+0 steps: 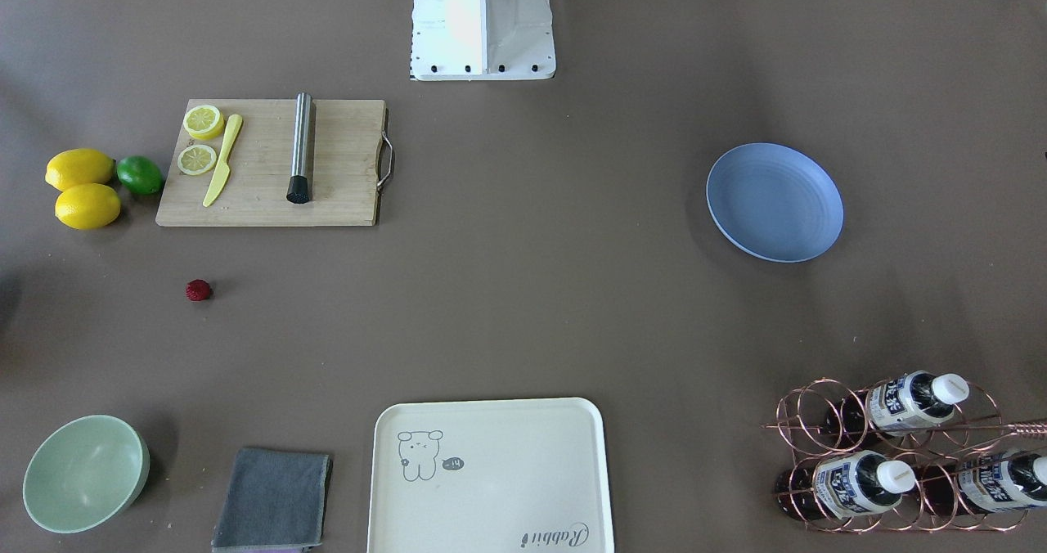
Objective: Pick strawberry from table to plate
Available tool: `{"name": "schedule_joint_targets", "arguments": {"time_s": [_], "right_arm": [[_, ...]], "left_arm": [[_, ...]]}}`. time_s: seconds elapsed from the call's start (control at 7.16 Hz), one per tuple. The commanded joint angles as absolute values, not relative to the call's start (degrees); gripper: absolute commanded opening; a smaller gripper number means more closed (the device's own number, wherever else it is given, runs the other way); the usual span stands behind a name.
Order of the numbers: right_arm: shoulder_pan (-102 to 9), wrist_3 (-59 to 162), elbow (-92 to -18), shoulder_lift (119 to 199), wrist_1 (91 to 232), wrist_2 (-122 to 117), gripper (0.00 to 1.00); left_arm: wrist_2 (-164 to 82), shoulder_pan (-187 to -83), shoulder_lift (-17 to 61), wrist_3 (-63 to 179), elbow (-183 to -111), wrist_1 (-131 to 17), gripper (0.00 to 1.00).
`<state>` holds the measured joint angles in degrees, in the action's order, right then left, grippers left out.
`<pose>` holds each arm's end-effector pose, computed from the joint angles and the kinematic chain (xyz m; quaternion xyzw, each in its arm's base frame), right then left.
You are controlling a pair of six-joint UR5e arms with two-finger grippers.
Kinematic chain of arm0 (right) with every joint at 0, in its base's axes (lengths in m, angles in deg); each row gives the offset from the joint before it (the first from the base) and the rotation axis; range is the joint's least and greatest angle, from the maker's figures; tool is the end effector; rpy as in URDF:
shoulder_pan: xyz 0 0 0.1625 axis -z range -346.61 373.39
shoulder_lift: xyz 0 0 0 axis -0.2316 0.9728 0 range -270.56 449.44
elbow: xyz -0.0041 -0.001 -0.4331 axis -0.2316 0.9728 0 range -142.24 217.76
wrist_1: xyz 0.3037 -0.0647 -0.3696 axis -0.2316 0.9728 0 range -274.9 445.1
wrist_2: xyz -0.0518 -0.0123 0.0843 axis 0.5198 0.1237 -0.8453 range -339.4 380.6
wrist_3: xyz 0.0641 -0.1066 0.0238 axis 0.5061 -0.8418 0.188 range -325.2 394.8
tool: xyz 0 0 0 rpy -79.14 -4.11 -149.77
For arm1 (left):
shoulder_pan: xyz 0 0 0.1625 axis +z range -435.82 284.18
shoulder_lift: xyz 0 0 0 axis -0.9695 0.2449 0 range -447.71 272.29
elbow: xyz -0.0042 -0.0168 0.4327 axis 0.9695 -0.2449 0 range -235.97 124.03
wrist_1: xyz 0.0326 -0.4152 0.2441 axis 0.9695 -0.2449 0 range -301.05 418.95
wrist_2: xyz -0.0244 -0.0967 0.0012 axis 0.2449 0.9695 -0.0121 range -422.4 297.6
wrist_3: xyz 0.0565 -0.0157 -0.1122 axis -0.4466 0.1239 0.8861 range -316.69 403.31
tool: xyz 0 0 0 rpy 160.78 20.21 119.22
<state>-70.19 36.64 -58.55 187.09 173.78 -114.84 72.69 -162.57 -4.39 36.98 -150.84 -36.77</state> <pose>-0.0138 -0.5075 0.6916 -0.0281 -0.3852 -0.0368 0.9217 -0.0142 -0.5206 0.6896 0.0419 0.3822 0.0902 0.9187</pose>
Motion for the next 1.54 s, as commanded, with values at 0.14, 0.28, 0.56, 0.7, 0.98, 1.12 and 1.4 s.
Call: {"name": "schedule_joint_targets", "arguments": {"time_s": [0.14, 0.28, 0.56, 0.7, 0.98, 1.12, 1.4], "right_arm": [[-70.2, 36.6, -58.7, 187.2, 173.8, -114.8, 1.0], [-70.2, 36.6, -58.7, 187.2, 173.8, -114.9, 1.0], [-70.2, 36.6, -58.7, 187.3, 173.8, -114.8, 1.0], [-70.2, 36.6, -58.7, 187.4, 173.8, -114.8, 1.0], [-70.2, 36.6, -58.7, 187.4, 173.8, -114.8, 1.0], [-70.2, 36.7, -58.7, 187.4, 173.9, -115.1, 1.0], [-70.2, 37.0, -58.7, 187.5, 173.9, -115.7, 1.0]], "left_arm": [[72.9, -162.7, -4.8, 37.0, -151.0, -36.8, 0.98], [72.7, -162.7, -5.2, 36.9, -151.5, -36.8, 0.98], [70.9, -162.7, -5.3, 36.9, -151.7, -37.0, 0.98], [67.9, -162.7, -5.2, 36.7, -152.0, -37.2, 0.98], [68.6, -162.7, -5.7, 36.9, -152.0, -38.8, 0.98], [68.6, -162.8, -5.7, 37.0, -152.3, -38.8, 0.98], [68.1, -162.8, -5.6, 36.9, -154.0, -38.8, 0.98]]}}
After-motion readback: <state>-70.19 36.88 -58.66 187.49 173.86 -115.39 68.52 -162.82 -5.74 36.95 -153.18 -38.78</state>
